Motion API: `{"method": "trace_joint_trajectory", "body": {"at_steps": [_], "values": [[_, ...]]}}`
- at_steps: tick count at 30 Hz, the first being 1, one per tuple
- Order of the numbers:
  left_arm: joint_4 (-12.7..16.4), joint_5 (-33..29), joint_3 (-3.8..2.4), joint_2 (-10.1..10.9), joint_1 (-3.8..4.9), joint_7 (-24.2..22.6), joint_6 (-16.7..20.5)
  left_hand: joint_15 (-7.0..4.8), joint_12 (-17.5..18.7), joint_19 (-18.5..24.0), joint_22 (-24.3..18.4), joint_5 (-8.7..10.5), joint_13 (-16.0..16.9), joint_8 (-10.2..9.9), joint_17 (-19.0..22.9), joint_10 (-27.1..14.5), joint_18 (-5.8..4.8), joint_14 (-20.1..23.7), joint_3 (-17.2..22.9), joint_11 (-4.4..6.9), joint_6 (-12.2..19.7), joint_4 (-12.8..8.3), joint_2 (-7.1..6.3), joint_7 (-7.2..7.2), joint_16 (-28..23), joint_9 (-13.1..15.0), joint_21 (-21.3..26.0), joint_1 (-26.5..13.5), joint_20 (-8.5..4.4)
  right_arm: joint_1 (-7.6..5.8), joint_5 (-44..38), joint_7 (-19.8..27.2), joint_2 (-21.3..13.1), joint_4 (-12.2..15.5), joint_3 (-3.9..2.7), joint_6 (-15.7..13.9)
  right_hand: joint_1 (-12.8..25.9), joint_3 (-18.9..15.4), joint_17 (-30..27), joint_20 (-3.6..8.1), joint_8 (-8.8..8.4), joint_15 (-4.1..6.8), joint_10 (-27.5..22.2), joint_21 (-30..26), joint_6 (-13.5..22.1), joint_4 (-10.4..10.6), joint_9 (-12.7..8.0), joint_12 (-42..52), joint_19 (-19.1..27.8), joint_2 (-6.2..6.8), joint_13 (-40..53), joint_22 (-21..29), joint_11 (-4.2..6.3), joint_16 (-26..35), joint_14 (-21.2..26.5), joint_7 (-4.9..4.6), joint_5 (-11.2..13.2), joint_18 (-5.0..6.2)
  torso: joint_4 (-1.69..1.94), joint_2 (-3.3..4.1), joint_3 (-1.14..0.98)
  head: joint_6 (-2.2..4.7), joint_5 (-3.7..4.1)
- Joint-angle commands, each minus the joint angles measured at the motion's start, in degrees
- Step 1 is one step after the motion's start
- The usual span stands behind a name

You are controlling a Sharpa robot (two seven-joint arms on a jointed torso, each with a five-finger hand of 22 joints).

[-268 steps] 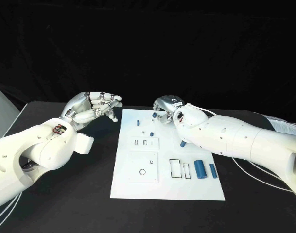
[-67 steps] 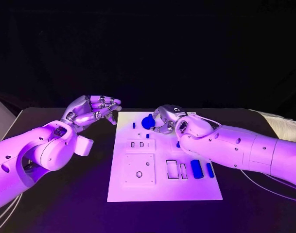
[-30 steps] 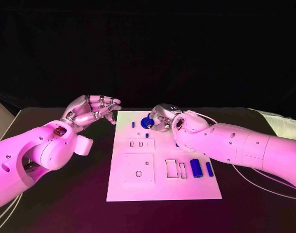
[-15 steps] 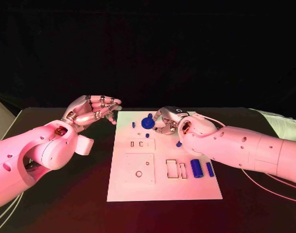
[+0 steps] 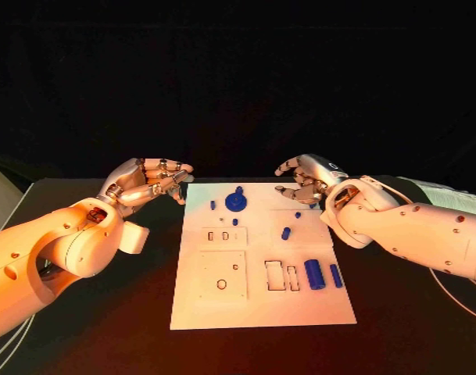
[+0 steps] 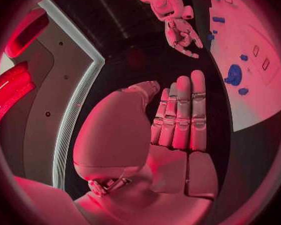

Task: Assemble the parts on the task board

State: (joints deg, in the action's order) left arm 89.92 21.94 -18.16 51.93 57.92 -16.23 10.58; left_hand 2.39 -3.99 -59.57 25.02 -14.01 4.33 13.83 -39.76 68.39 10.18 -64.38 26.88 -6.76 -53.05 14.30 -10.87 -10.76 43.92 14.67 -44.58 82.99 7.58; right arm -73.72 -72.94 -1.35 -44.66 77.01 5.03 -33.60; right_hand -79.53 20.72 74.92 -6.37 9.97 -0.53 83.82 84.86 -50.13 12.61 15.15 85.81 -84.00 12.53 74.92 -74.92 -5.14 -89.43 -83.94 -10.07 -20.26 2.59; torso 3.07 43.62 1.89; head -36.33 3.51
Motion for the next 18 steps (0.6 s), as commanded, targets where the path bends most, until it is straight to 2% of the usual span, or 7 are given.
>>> {"method": "trace_joint_trajectory", "body": {"at_steps": [1, 7, 9, 10, 12, 14, 18], "values": [[-0.08, 0.05, -0.04, -0.09, -0.26, -0.36, -0.74, 0.11, 0.1, 0.5, 0.09, 0.11, 0.1, -0.18, 0.09, -0.48, 0.25, 0.34, 0.33, -0.07, 0.21, 0.03, -0.19, -0.08, 0.12, 0.05, -0.23, 0.48, 0.09, -0.14, 7.61, 8.12, -2.17, -0.28, 0.0, 3.77, -1.23, 0.9, 13.27, 0.04, -0.31, -0.09, 0.68, 0.13, -0.9, -0.98, -0.06, -0.24, -3.37, 0.45, 9.83, -8.41, 0.07, -0.05, -5.65, 0.09, 0.9, -0.92, -0.51, -0.08, -0.35, 0.17, 0.45], [-0.28, 0.01, -0.04, -0.26, -0.91, -0.38, -0.87, 0.11, 0.1, 0.5, 0.09, 0.11, 0.1, -0.18, 0.09, -0.48, 0.25, 0.34, 0.33, -0.07, 0.21, 0.03, -0.19, -0.08, 0.12, 0.05, -0.23, 0.48, 0.09, -0.15, 7.28, 10.9, -6.22, -1.75, 0.04, 9.68, -2.83, 1.58, 13.58, 0.21, -0.1, 0.13, 0.64, 0.38, -1.6, -2.62, -0.05, -0.31, -3.49, 1.65, 9.76, -8.8, 0.35, -0.14, -5.72, 0.43, 2.24, -1.01, -0.77, 0.03, -0.72, 0.2, 0.78], [-0.38, -0.01, -0.04, -0.38, -1.09, -0.39, -0.9, 0.14, 0.08, 0.91, 0.41, 0.1, 0.13, -0.26, 0.13, -0.57, 0.27, 0.41, 0.45, -0.1, 0.26, -0.06, -0.22, -0.12, 0.16, 0.2, -0.72, 0.47, 0.14, -0.07, 6.73, 11.16, -6.97, -2.3, 0.05, 10.89, -3.31, 1.65, 13.6, 0.28, -0.1, 0.21, 0.61, 0.41, -1.68, -3.14, -0.07, -0.34, -3.5, 2.1, 9.72, -8.85, 0.45, -0.14, -5.72, 0.54, 2.42, -1.02, -0.69, 0.03, -0.56, 0.23, 1.05], [-0.45, -0.02, -0.04, -0.44, -1.18, -0.41, -0.92, 0.14, 0.08, 0.91, 0.41, 0.1, 0.13, -0.26, 0.13, -0.57, 0.27, 0.41, 0.45, -0.1, 0.26, -0.06, -0.22, -0.12, 0.16, 0.2, -0.72, 0.47, 0.14, -0.03, 6.32, 11.2, -7.32, -2.7, 0.06, 11.6, -3.47, 1.68, 13.64, 0.31, -0.1, 0.24, 0.59, 0.39, -1.69, -3.31, -0.08, -0.37, -3.49, 2.24, 9.7, -8.83, 0.47, -0.15, -5.73, 0.56, 2.49, -1.01, -0.72, 0.05, -0.62, 0.24, 1.08], [-0.59, -0.02, -0.04, -0.56, -1.38, -0.42, -0.96, 0.14, 0.08, 0.91, 0.41, 0.1, 0.13, -0.26, 0.13, -0.57, 0.27, 0.41, 0.45, -0.1, 0.26, -0.06, -0.22, -0.12, 0.16, 0.2, -0.72, 0.47, 0.14, 0.09, 5.08, 11.07, -7.81, -3.62, 0.09, 12.85, -3.79, 1.76, 13.69, 0.35, -0.13, 0.28, 0.51, 0.39, -1.69, -3.64, -0.1, -0.44, -3.48, 2.45, 9.62, -8.84, 0.52, -0.16, -5.74, 0.61, 2.55, -1.01, -0.66, 0.03, -0.53, 0.19, 1.3], [-0.69, -0.01, -0.04, -0.63, -1.52, -0.43, -1.0, 0.14, 0.08, 0.91, 0.41, 0.1, 0.13, -0.26, 0.13, -0.57, 0.27, 0.41, 0.45, -0.1, 0.26, -0.06, -0.22, -0.12, 0.16, 0.2, -0.72, 0.47, 0.14, 0.24, 3.92, 10.78, -7.96, -4.42, 0.12, 13.71, -4.06, 1.79, 13.71, 0.38, -0.2, 0.31, 0.42, 0.37, -1.61, -3.94, -0.14, -0.52, -3.47, 2.68, 9.53, -8.82, 0.54, -0.17, -5.74, 0.63, 2.55, -1.01, -0.68, 0.07, -0.59, 0.09, 1.48], [-0.83, -0.01, -0.05, -0.73, -1.7, -0.47, -1.05, 0.14, 0.08, 0.91, 0.41, 0.1, 0.13, -0.26, 0.13, -0.57, 0.27, 0.41, 0.45, -0.1, 0.26, -0.06, -0.22, -0.12, 0.16, 0.2, -0.72, 0.47, 0.14, 0.75, 1.64, 10.03, -7.43, -6.41, 0.19, 14.63, -4.37, 1.86, 13.68, 0.41, -0.28, 0.33, 0.4, 0.38, -1.51, -4.23, -0.19, -0.55, -3.47, 2.81, 9.51, -8.85, 0.57, -0.16, -5.73, 0.66, 2.5, -1.01, -0.55, 0.07, -0.54, -0.03, 1.69]]}}
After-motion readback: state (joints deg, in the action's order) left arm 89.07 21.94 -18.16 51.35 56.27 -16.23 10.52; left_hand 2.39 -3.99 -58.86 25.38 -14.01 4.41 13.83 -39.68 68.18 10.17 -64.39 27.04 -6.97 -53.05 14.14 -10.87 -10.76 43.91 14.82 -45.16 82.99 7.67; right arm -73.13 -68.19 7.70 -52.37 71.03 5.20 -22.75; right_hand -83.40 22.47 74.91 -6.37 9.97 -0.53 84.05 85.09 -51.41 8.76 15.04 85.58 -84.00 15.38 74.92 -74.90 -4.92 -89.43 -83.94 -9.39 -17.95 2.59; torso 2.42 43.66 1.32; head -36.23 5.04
